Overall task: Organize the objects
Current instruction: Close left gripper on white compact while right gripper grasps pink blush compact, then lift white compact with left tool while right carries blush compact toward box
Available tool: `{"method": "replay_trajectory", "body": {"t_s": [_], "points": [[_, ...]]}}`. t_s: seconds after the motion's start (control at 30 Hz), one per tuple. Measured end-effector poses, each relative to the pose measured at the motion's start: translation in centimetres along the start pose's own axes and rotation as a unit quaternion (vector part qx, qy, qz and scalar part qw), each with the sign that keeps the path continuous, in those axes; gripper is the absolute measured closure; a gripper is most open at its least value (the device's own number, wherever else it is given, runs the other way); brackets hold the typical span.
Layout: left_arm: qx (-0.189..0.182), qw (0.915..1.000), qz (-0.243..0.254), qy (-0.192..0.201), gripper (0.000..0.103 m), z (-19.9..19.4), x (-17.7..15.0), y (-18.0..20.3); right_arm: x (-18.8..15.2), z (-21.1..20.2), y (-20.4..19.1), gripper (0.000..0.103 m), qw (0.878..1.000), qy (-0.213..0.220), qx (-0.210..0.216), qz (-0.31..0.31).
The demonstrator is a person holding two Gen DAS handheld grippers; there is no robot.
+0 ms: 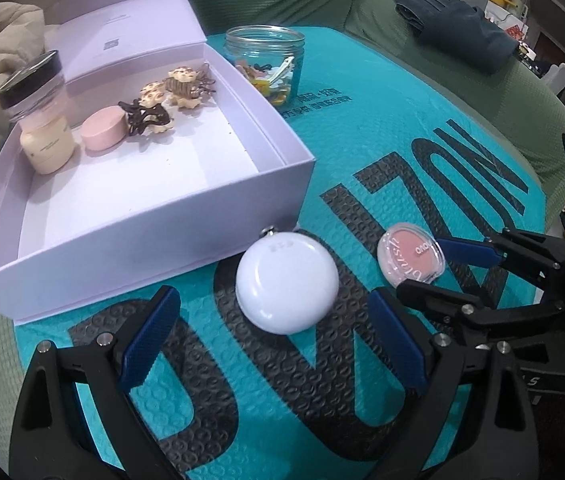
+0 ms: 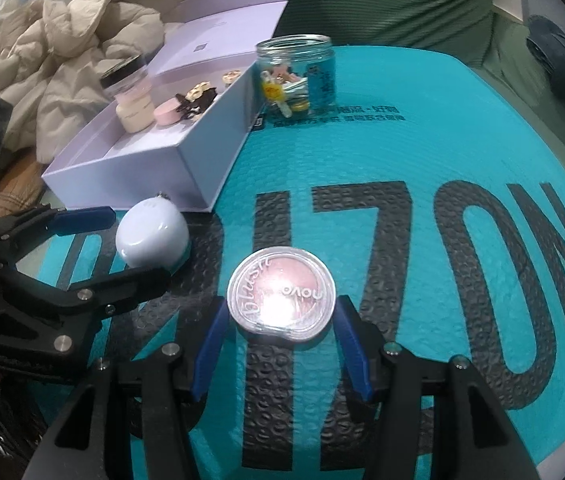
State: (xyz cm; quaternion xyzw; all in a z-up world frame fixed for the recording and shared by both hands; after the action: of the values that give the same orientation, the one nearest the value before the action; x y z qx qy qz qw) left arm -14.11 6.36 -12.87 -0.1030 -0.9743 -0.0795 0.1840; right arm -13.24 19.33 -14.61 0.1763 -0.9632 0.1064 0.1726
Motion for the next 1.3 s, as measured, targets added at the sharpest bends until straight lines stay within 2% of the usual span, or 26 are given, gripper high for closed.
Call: {"method": "replay_trajectory", "body": {"t_s": [0.17,0.23,0.37,0.4,0.43,0.47,0.73,1.1,1.3], "points": [[0.002,0.9999,0.009,-0.006,0.015,1.0,0.3,0.3,-0.1,-0.3,0.8,0.048,1.0,0.005,0.009,0.021],[-0.001,0.9999,0.009,-0.008,0.023,1.3,0.4,0.3,-0.1,-0.3,0.9,0.048,1.0,0.005,0.01,0.024],[0.005,0.9999,0.016,-0.001,0.028,1.6,0.9,0.6,-0.1,-0.2,0.8,0.048,1.0,0.004,0.007,0.022],[0.003,0.9998,0.019,0.002,0.035,1.5,0.9,0.7,-0.1,-0.2,0.7,0.048,1.0,0.004,0.006,0.022],[0.004,0.9997,0.023,0.002,0.049,1.6,0.9,0.8,-0.1,-0.2,0.7,0.048,1.0,0.005,0.006,0.022],[0.011,0.9995,0.028,0.001,0.053,1.6,0.8,0.9,-0.1,-0.2,0.7,0.048,1.0,0.005,0.005,0.022],[0.007,0.9996,0.026,-0.002,0.053,0.9,-0.2,0.6,-0.2,-0.2,0.1,0.048,1.0,0.006,-0.009,0.008],[0.018,0.9998,0.0,-0.012,0.053,-0.9,-3.7,-1.8,-0.9,-0.3,-4.5,0.048,0.996,0.006,-0.026,-0.082],[0.024,0.9994,-0.016,-0.016,0.053,-2.1,-6.0,-3.4,-1.9,0.5,-7.4,0.048,0.993,-0.008,0.0,-0.114]]}}
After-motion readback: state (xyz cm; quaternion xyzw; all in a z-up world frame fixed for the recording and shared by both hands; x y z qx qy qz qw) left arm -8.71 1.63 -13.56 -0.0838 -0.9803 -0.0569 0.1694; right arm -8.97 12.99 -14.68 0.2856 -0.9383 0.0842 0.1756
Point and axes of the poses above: each gripper's, at about its wrist camera, not at the fingertips, and z roughly the way its jaws point, y to its right, x to its top, the point moved 5 cm from there along z, roughly the way its jaws point, and after that the axes turned 11 degrees about -y, right-handed, at the moved point
